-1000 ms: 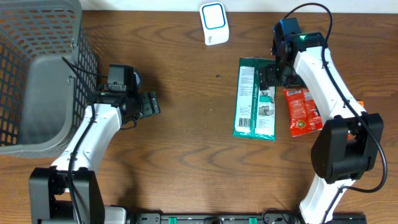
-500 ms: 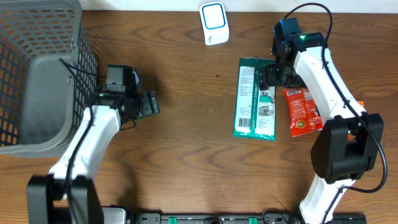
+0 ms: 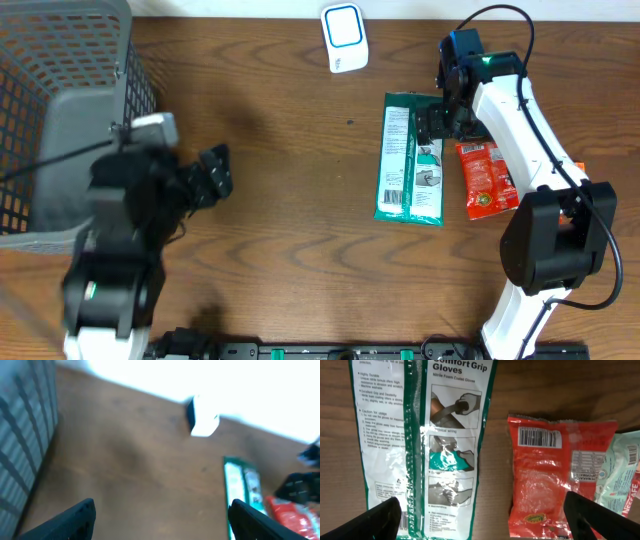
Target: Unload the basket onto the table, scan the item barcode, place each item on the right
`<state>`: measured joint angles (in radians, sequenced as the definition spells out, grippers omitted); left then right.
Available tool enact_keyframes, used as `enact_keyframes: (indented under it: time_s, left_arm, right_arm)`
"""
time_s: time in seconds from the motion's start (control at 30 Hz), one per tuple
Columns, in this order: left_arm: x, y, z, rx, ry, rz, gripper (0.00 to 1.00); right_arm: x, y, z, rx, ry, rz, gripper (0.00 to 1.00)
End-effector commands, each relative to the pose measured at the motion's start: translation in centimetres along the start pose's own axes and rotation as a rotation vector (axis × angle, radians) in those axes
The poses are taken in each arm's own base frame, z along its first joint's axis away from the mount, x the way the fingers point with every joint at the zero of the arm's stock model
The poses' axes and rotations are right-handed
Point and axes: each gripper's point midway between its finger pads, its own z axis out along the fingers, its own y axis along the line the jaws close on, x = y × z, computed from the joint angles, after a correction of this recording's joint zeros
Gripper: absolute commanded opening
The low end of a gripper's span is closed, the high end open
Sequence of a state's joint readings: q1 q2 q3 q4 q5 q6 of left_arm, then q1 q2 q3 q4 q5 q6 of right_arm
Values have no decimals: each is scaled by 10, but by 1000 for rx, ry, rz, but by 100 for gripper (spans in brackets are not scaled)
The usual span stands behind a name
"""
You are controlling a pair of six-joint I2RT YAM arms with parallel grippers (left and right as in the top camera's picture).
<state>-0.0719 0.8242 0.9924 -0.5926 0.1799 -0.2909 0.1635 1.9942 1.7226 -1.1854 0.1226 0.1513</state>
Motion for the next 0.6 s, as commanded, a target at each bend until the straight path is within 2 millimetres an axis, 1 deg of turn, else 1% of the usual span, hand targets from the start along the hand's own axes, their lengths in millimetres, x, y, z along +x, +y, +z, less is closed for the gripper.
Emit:
enact_keyframes:
  time_s: [0.0,0.1,0.17,0.27,0.37,0.47,0.57]
  left_arm:
    - [-10,-4,-26,14,-88,18,86]
    - [-9,-5,-41,21,-113,46,86]
    - [-3,-3,-46,14,-99,45,86]
    - [1,-1,-49,11,-103,44,86]
    - [4,2,-62,10,-144,41,86]
    - [15,9,-80,-3,-179,36,86]
    - [32,21,-95,-38,-212,23,86]
  right_arm:
    - [-6,-3,-12,-5,-36,14,99]
    - [-6,-3,-12,-5,-36,14,99]
    - [-6,-3,-12,-5,-36,14,99]
    - [-6,-3,-12,-5,-36,14,99]
    - [-6,-3,-12,-5,-36,14,99]
    - [-6,-3,-12,-5,-36,14,99]
    - [-6,-3,-12,-5,-36,14,99]
